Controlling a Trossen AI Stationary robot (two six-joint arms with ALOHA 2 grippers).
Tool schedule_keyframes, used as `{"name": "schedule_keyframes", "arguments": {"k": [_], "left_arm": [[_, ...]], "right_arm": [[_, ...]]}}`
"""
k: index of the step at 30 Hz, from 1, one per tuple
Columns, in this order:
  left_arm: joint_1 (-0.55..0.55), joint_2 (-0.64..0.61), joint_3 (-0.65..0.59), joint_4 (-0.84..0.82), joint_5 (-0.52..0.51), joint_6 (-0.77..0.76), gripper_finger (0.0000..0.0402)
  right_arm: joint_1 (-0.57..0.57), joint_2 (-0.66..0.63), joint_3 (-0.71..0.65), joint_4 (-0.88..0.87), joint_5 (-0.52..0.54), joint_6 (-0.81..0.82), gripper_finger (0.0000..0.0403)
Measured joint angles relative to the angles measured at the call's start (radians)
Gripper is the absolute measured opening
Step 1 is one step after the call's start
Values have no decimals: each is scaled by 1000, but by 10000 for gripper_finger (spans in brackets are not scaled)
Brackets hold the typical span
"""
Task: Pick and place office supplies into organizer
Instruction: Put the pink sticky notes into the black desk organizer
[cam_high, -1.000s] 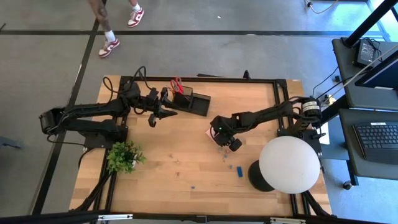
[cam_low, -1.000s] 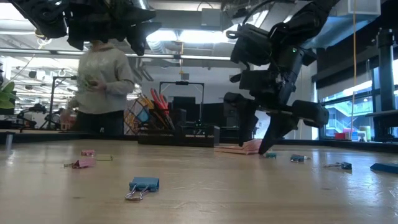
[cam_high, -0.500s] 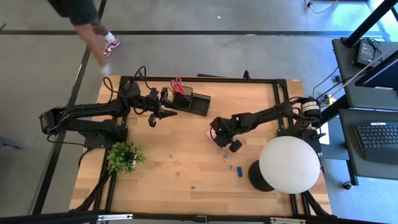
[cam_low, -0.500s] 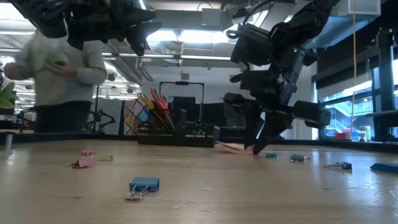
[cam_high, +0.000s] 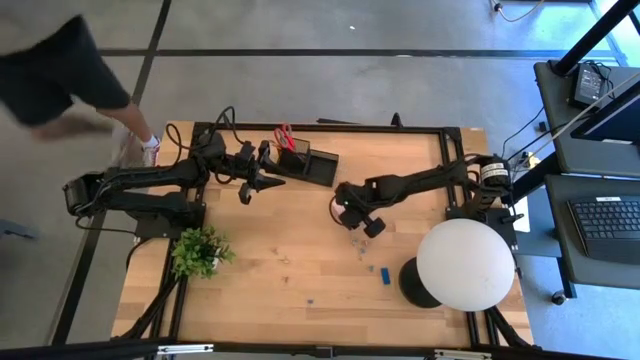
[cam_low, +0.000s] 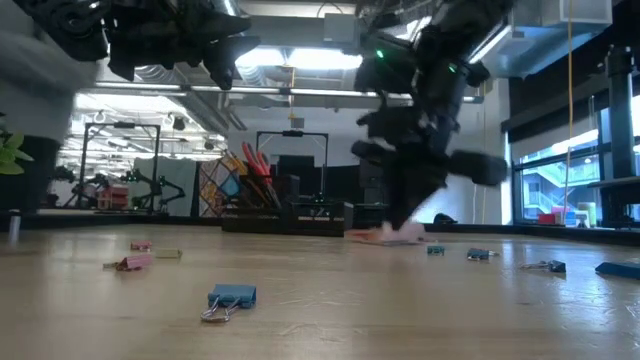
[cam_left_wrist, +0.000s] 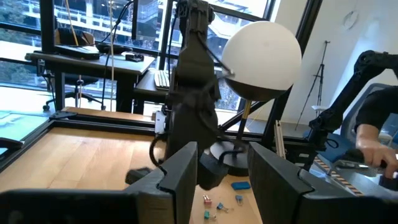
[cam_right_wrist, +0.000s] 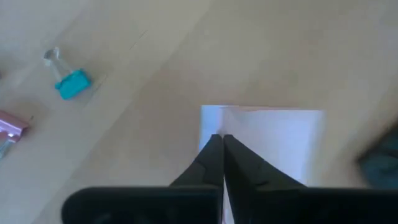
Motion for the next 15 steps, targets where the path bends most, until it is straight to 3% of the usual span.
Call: {"name": "schedule_keyframes", "arguments": {"k": [5,11,15], "left_arm": [[0,0,0,0,0,0,134],[0,0,0,0,0,0,134],[0,0,0,0,0,0,134]], "right_arm": [[-35,-1,157,-151,-15,28,3],[-77,-3,385,-229,-11,176,2],[-108,-6,515,-256,88,343,1]]}}
